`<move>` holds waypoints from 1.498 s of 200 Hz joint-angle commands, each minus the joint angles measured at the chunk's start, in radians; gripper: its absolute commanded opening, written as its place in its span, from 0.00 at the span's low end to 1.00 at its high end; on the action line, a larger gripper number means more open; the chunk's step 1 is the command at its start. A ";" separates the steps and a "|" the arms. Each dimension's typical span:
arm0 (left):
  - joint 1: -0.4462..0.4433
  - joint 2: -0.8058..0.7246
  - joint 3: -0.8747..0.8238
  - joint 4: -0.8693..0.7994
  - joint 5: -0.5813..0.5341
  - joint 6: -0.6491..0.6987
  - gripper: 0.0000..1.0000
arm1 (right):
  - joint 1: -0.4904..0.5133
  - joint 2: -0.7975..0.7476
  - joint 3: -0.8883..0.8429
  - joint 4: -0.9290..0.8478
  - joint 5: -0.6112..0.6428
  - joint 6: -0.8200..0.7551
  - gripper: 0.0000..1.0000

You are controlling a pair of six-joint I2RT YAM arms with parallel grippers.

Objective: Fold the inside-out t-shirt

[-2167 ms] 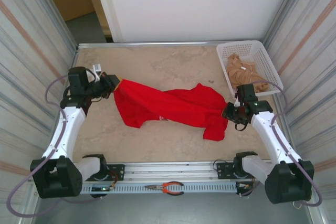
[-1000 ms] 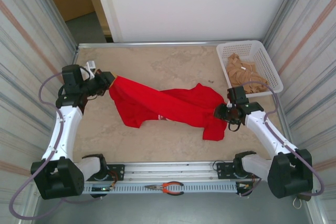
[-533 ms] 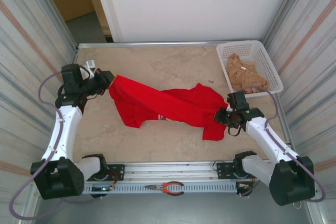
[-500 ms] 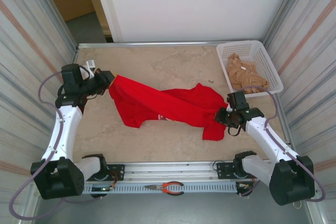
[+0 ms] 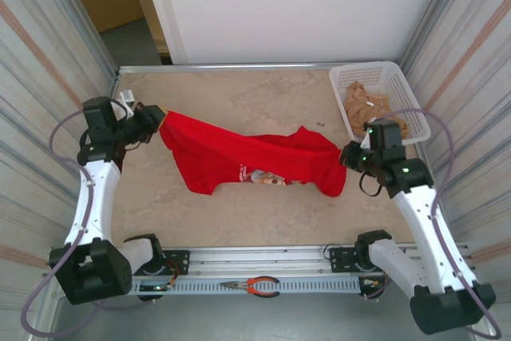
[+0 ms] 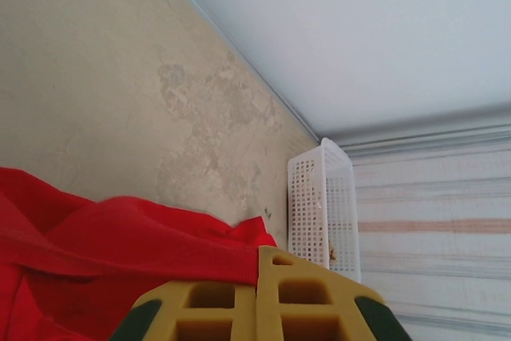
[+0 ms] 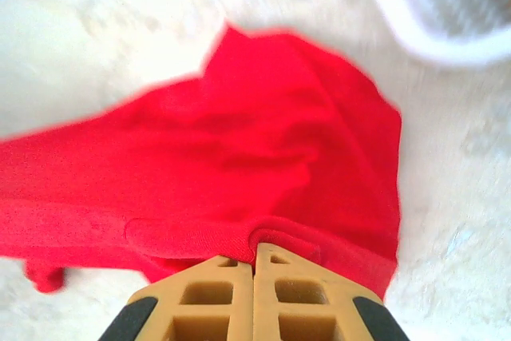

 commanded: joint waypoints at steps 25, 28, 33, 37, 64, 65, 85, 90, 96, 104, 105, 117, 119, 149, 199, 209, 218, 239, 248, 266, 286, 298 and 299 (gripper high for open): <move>0.031 -0.014 0.102 0.006 0.071 -0.012 0.00 | -0.024 -0.024 0.198 -0.171 0.031 -0.057 0.00; 0.030 -0.017 0.107 0.008 0.076 -0.015 0.00 | -0.024 -0.025 0.207 -0.174 0.029 -0.059 0.00; 0.029 -0.021 0.113 0.011 0.084 -0.022 0.00 | -0.024 -0.027 0.220 -0.179 0.021 -0.059 0.00; 0.030 -0.025 0.118 0.016 0.092 -0.031 0.00 | -0.024 -0.030 0.231 -0.183 0.016 -0.059 0.00; 0.013 -0.051 0.140 0.006 0.105 -0.053 0.00 | -0.021 -0.044 0.245 -0.189 -0.005 -0.060 0.00; 0.010 -0.052 0.140 0.006 0.105 -0.052 0.00 | -0.021 -0.044 0.242 -0.189 -0.005 -0.059 0.00; -0.039 -0.053 0.116 -0.025 0.082 -0.019 0.00 | -0.018 -0.047 0.167 -0.166 -0.022 -0.055 0.00; -0.054 -0.051 0.103 -0.030 0.071 -0.009 0.00 | -0.018 -0.049 0.141 -0.157 -0.025 -0.052 0.00; -0.071 -0.048 0.080 -0.027 0.057 -0.006 0.00 | -0.016 -0.053 0.102 -0.138 -0.024 -0.049 0.00; -0.097 -0.041 0.045 -0.001 0.038 -0.007 0.00 | -0.016 -0.056 0.060 -0.123 -0.018 -0.042 0.00; -0.099 -0.040 0.039 0.001 0.036 -0.007 0.00 | -0.016 -0.056 0.054 -0.120 -0.016 -0.042 0.00; -0.130 -0.007 -0.001 0.018 0.006 0.002 0.00 | -0.015 -0.058 -0.003 -0.100 0.002 -0.038 0.00; -0.134 0.000 -0.007 0.023 0.002 0.003 0.00 | -0.016 -0.058 -0.011 -0.097 0.008 -0.038 0.00; -0.174 0.132 -0.050 0.138 -0.031 0.009 0.00 | -0.031 -0.051 -0.114 -0.067 0.077 -0.042 0.00; -0.195 0.207 -0.089 0.192 -0.035 0.031 0.00 | -0.055 -0.081 -0.151 -0.051 0.043 -0.038 0.00; -0.198 0.213 -0.097 0.193 -0.045 0.040 0.00 | -0.054 -0.081 -0.151 -0.046 0.038 -0.037 0.00; -0.202 0.230 -0.099 0.204 -0.059 0.045 0.00 | -0.054 -0.076 -0.155 -0.036 0.035 -0.036 0.00; -0.227 0.324 -0.058 0.225 -0.069 0.063 0.00 | -0.055 -0.054 -0.166 -0.013 0.033 -0.033 0.00; -0.246 0.382 -0.023 0.229 -0.078 0.074 0.00 | -0.054 -0.043 -0.175 0.001 0.032 -0.032 0.00; -0.279 0.493 0.060 0.224 -0.085 0.102 0.00 | -0.055 -0.027 -0.199 0.035 0.038 -0.029 0.00; -0.300 0.595 0.129 0.233 -0.093 0.122 0.00 | -0.057 -0.012 -0.230 0.076 0.048 -0.030 0.00; -0.303 0.638 0.162 0.229 -0.094 0.132 0.15 | -0.059 -0.003 -0.240 0.091 0.043 -0.028 0.00; -0.303 0.641 0.164 0.230 -0.095 0.133 0.15 | -0.059 -0.003 -0.242 0.092 0.042 -0.028 0.00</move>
